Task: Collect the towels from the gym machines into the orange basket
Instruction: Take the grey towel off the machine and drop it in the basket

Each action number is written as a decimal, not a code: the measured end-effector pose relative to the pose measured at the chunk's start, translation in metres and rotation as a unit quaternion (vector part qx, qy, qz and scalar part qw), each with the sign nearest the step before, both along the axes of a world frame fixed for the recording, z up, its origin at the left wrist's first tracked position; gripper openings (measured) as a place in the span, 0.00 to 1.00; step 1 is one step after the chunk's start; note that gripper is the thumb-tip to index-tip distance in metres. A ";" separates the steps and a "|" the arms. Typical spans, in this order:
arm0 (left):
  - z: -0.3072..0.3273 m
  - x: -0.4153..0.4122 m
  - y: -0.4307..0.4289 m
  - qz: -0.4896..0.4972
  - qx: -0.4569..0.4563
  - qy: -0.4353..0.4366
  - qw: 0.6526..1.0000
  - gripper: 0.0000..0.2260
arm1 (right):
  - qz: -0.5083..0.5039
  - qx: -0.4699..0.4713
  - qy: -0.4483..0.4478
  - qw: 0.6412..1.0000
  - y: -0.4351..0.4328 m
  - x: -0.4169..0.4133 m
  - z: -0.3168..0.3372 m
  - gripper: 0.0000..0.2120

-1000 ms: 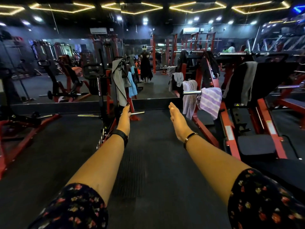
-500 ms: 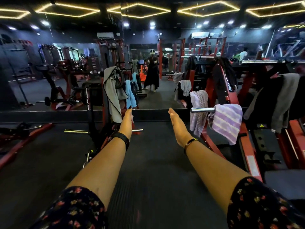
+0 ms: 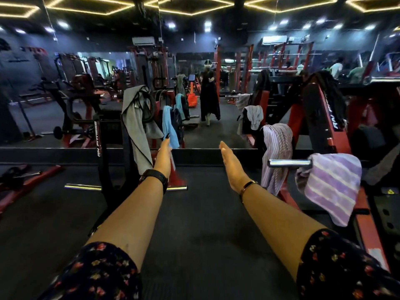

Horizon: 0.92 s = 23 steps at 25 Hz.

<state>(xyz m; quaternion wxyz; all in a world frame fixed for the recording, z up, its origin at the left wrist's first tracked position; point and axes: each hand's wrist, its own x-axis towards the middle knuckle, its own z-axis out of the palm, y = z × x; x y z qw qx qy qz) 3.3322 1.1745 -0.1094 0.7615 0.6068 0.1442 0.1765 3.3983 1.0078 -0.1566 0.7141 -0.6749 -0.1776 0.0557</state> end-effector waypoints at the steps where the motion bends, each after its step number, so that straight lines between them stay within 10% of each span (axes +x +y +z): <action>1: 0.003 0.029 0.009 0.004 0.007 -0.002 1.000 0.23 | 0.003 -0.003 -0.006 1.000 0.010 0.030 0.003 0.23; 23: 0.023 0.430 0.194 0.240 0.012 -0.027 0.970 0.22 | 0.302 -0.012 -0.003 0.953 0.266 0.496 0.037 0.24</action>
